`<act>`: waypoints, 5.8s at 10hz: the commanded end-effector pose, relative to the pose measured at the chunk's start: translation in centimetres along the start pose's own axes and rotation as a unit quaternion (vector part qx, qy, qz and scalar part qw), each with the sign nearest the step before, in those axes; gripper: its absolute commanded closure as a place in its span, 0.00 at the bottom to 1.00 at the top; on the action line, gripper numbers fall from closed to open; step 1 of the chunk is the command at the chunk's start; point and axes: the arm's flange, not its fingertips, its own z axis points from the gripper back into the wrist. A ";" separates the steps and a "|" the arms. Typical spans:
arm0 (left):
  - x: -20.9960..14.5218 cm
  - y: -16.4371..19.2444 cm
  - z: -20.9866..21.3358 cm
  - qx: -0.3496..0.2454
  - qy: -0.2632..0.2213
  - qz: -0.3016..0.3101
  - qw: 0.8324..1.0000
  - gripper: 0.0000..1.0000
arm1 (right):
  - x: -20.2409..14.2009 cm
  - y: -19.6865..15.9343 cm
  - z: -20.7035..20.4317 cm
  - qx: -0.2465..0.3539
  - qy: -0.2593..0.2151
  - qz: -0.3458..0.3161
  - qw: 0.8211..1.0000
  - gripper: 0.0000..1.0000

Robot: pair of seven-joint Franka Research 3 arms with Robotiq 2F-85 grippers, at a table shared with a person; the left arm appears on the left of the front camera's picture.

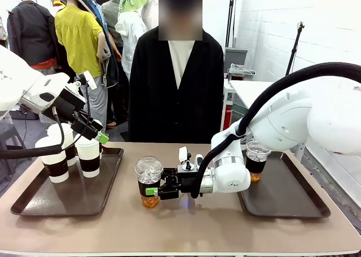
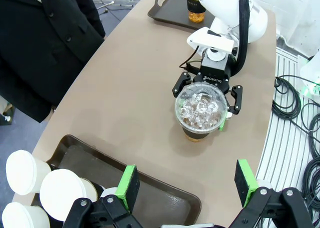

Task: Distribute the coffee onto the tray.
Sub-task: Pick up another iced Americano from the middle of the table and place it on the right Handle tray.

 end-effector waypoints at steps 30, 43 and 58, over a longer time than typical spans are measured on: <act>-0.2 0.2 -0.1 -0.008 -0.011 -0.007 1.000 0.00 | 9.3 4.3 28.2 -0.047 -0.012 -0.021 0.999 0.39; -0.2 0.2 -0.1 -0.008 -0.011 -0.007 1.000 0.00 | 3.0 4.1 34.9 -0.109 -0.004 0.003 0.994 0.39; -0.2 0.2 -0.1 -0.008 -0.011 -0.007 1.000 0.00 | -2.0 4.6 38.0 -0.115 -0.041 0.008 0.993 0.39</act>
